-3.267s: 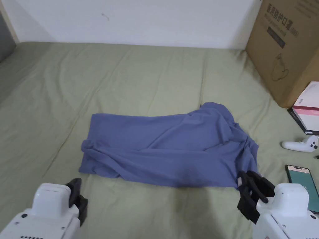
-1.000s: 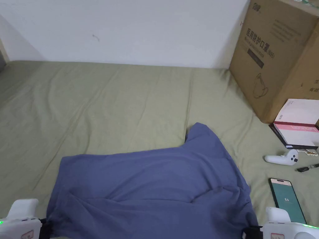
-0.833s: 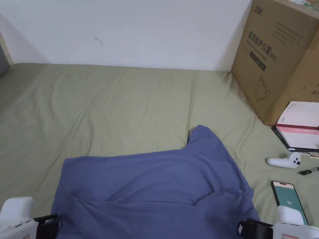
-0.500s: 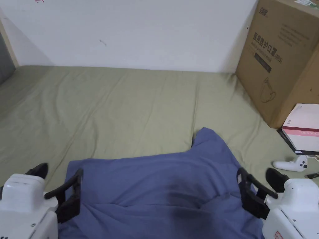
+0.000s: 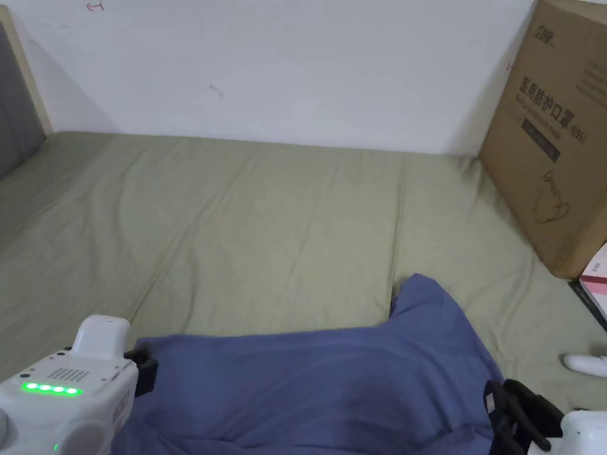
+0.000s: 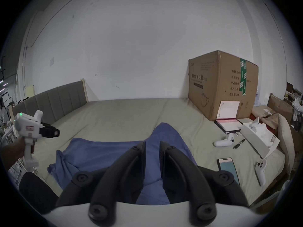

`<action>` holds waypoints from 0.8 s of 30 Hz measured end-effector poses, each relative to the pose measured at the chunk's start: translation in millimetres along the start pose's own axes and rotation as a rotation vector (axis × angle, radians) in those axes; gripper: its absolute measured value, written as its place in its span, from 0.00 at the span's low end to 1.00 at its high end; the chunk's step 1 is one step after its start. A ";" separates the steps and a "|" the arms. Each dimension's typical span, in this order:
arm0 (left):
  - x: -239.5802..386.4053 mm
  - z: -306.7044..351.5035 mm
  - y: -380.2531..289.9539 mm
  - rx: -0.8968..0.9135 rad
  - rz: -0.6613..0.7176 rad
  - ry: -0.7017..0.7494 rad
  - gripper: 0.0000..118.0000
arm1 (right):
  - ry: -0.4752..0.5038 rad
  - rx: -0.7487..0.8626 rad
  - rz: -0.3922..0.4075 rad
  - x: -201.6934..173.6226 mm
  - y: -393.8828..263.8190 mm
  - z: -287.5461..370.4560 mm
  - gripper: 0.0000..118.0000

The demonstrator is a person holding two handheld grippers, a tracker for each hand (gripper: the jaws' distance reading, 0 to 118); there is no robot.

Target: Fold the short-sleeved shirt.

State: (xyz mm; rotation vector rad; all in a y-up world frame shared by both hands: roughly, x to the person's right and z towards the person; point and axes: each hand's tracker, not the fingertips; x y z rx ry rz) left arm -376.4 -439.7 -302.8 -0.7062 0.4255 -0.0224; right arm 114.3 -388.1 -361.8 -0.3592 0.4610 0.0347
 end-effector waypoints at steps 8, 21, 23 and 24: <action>10.7 -102.0 14.0 -0.168 -0.032 0.020 0.87 | -0.038 -0.107 0.004 20.8 -0.7 -42.6 0.15; 23.5 -48.3 15.8 -0.137 -0.025 -0.021 0.00 | -0.130 -0.496 0.043 101.2 -0.5 -257.2 0.68; 24.5 -31.2 22.1 -0.112 -0.030 -0.024 0.00 | -0.156 -0.564 0.054 109.5 -8.3 -289.9 0.89; 24.8 -22.9 24.7 -0.089 -0.021 -0.028 0.00 | -0.156 -0.585 0.052 113.0 -11.5 -302.5 0.89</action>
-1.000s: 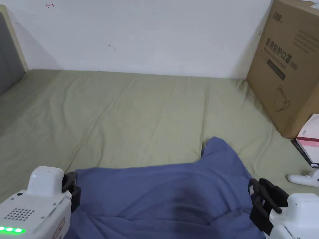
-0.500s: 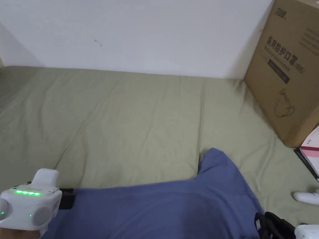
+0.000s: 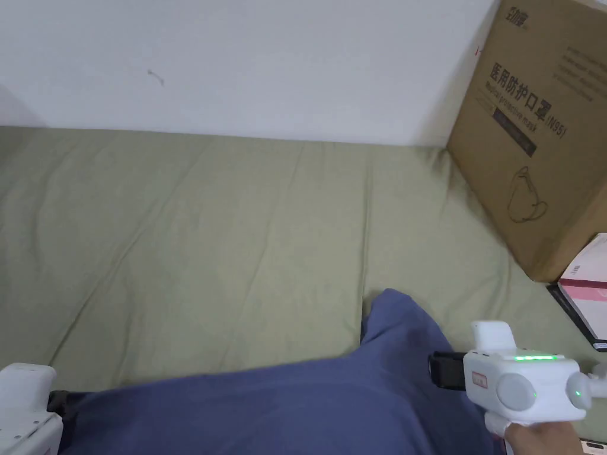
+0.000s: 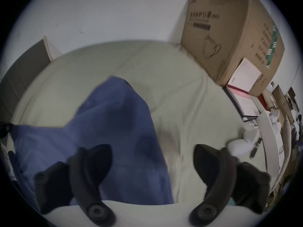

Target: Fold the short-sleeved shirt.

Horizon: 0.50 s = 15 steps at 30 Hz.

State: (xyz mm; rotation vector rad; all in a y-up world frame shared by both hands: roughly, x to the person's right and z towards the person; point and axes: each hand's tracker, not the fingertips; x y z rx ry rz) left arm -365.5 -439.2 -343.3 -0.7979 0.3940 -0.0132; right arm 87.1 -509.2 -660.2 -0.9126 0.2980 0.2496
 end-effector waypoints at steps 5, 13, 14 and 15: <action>-5.1 14.1 6.7 0.026 0.002 -0.026 0.00 | -0.004 -0.039 0.016 -0.1 9.0 -31.0 0.89; -8.4 8.1 12.9 0.032 0.026 -0.032 0.00 | 0.056 0.013 0.065 -8.5 8.6 -17.9 0.08; -8.5 7.4 13.3 0.032 0.023 -0.033 0.00 | 0.055 0.022 0.070 -10.2 8.6 -14.3 0.05; -8.1 7.4 13.6 0.032 0.020 -0.031 0.00 | 0.070 0.025 0.060 -11.7 9.8 -7.6 0.04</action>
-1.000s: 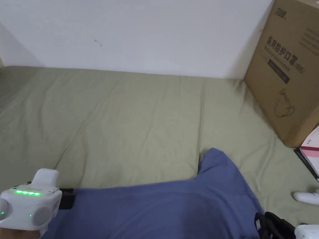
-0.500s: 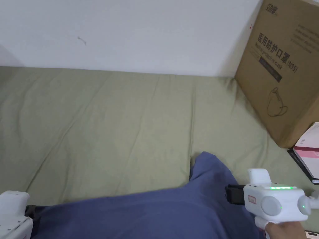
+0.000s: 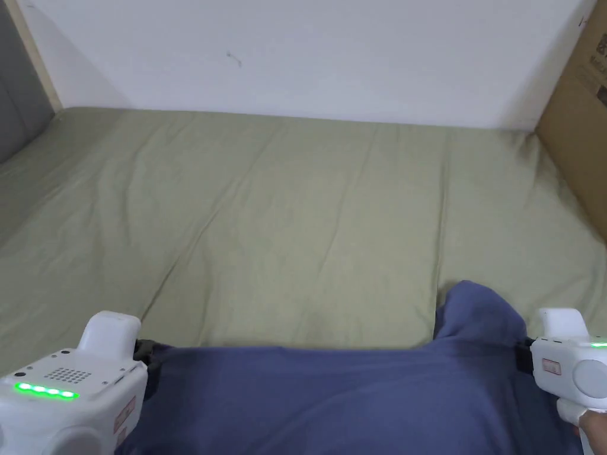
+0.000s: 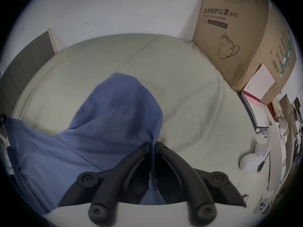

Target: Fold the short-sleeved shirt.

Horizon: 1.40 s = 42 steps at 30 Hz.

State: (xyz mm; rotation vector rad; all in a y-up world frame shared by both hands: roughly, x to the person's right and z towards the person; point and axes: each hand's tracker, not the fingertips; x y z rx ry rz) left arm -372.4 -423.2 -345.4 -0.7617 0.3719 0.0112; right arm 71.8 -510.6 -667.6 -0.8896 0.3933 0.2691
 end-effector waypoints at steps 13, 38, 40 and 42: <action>-25.0 61.3 -24.5 0.079 0.099 -0.016 0.00 | 0.056 0.283 0.056 -8.9 -20.3 183.7 0.02; -1.9 186.8 -124.3 0.156 0.057 -0.093 0.91 | 0.017 0.221 -0.198 -28.4 -203.8 298.6 0.87; 12.9 211.8 -113.6 0.336 0.045 -0.085 0.91 | 0.085 0.454 -0.190 -50.0 -200.1 332.1 0.87; 27.5 231.0 -107.2 0.489 0.027 -0.054 0.89 | 0.118 0.647 -0.155 -72.0 -199.3 356.2 0.85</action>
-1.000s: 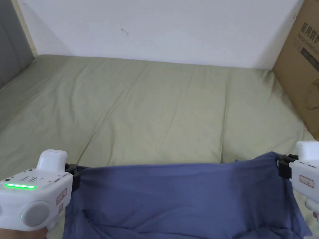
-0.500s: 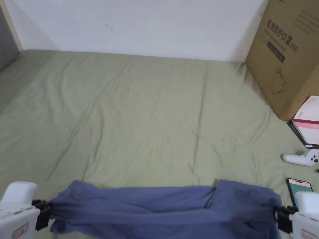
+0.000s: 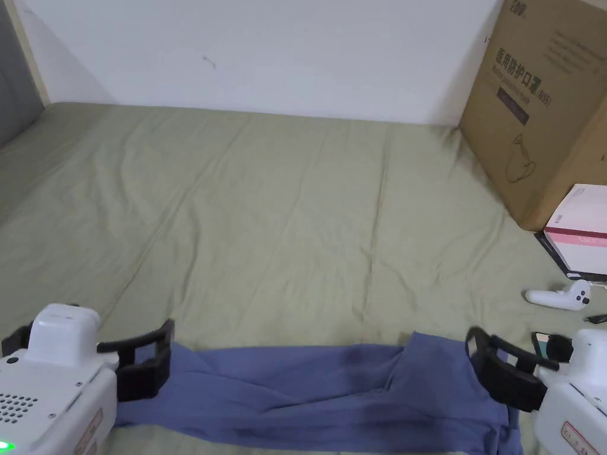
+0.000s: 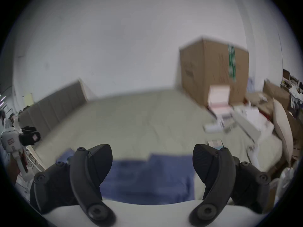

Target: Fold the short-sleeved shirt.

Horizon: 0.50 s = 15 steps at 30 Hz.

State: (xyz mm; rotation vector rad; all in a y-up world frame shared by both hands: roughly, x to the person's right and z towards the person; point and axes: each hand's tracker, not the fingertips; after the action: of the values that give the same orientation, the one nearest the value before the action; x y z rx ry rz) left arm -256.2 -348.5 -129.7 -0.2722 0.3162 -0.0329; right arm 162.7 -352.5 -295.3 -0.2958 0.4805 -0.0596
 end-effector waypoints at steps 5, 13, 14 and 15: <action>27.7 10.5 13.0 0.061 -0.053 0.010 0.25 | -0.044 0.144 0.098 -39.9 -0.9 14.0 0.15; -16.4 -6.7 -3.0 -0.139 0.115 -0.034 0.03 | 0.014 0.084 0.117 -56.0 -5.2 7.0 0.08; -33.7 -11.8 -10.5 -0.191 0.141 -0.022 0.03 | 0.023 0.072 0.120 -56.1 -6.1 5.5 0.08; -48.4 -17.2 -17.8 -0.234 0.161 -0.016 0.03 | 0.026 0.062 0.122 -58.2 -7.7 3.8 0.08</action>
State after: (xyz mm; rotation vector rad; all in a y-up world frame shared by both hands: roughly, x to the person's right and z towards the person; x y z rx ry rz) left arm -307.4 -366.5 -126.0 -0.4778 0.3251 0.1664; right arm 112.9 -351.5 -263.9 -0.2049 0.5211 0.0405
